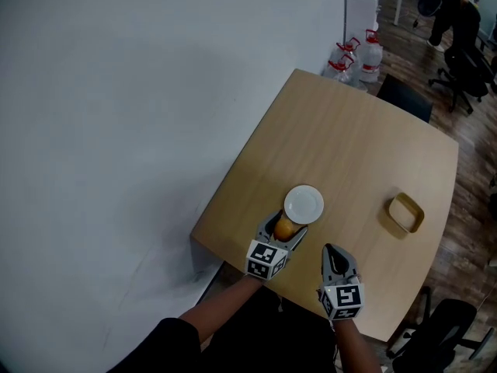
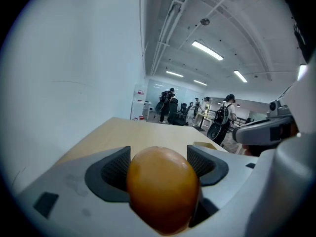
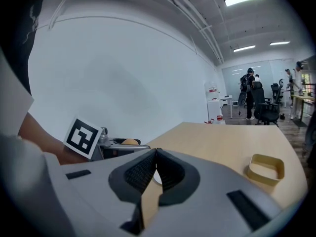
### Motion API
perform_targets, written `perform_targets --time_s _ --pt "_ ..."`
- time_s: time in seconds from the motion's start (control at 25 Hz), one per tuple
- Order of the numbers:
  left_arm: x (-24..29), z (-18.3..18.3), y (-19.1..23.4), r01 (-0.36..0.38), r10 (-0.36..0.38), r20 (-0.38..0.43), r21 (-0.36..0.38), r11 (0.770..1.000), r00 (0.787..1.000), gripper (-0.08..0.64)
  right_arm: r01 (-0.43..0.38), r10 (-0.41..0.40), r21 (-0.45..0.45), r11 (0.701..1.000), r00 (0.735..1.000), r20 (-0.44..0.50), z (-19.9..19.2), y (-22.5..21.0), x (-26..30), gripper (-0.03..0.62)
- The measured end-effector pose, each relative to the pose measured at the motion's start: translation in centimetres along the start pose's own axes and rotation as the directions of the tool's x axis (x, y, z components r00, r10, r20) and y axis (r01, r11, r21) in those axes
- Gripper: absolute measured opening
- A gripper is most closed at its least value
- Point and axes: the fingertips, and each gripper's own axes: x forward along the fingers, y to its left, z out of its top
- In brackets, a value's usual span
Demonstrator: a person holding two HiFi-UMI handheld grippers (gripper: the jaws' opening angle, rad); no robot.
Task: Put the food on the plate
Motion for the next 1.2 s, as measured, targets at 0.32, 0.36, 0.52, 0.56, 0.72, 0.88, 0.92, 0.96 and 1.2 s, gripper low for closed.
perform_targets --time_s 0.32,0.36,0.52,0.56,0.72,0.88,0.92,0.96,1.2 --pt "7.2 -3.7 1.8 0.051 -0.038 -0.126 0.1 0.994 0.991 0.333 0.029 -0.029 0.015 0.999 1.0 0.005 -0.5 -3.1 0.7 0.06" --pt "7.9 -4.2 1.9 0.064 -0.047 -0.146 0.117 0.991 0.988 0.333 0.038 -0.038 0.018 0.999 0.999 0.011 -0.6 -3.6 0.7 0.06" --pt "9.8 -6.7 2.6 0.095 -0.065 -0.221 0.128 0.987 0.973 0.333 0.053 -0.053 0.044 0.998 0.999 -0.011 -1.8 -4.4 0.3 0.06" --pt "10.3 -7.2 2.9 0.093 -0.058 -0.239 0.135 0.986 0.969 0.333 0.055 -0.054 0.053 0.997 0.998 -0.017 -2.1 -4.5 0.1 0.06" --pt "12.5 -9.8 3.9 0.082 -0.025 -0.314 0.171 0.982 0.949 0.333 0.072 -0.069 0.075 0.995 0.997 -0.039 -3.9 -4.7 -0.7 0.06" --pt "14.0 -11.8 4.5 0.075 -0.005 -0.379 0.171 0.982 0.926 0.333 0.078 -0.074 0.089 0.993 0.996 -0.053 -4.7 -5.4 -0.9 0.06" --pt "14.2 -12.0 4.4 0.076 -0.003 -0.385 0.175 0.982 0.923 0.333 0.083 -0.078 0.091 0.992 0.995 -0.054 -4.8 -5.7 -1.0 0.06" --pt "14.5 -12.3 4.4 0.08 -0.002 -0.389 0.183 0.98 0.921 0.333 0.089 -0.084 0.094 0.992 0.995 -0.055 -4.9 -6.1 -1.0 0.06" --pt "15.9 -12.9 4.0 0.1 -0.014 -0.382 0.207 0.973 0.924 0.333 0.102 -0.098 0.082 0.991 0.994 -0.056 -5.2 -7.0 -0.6 0.06"
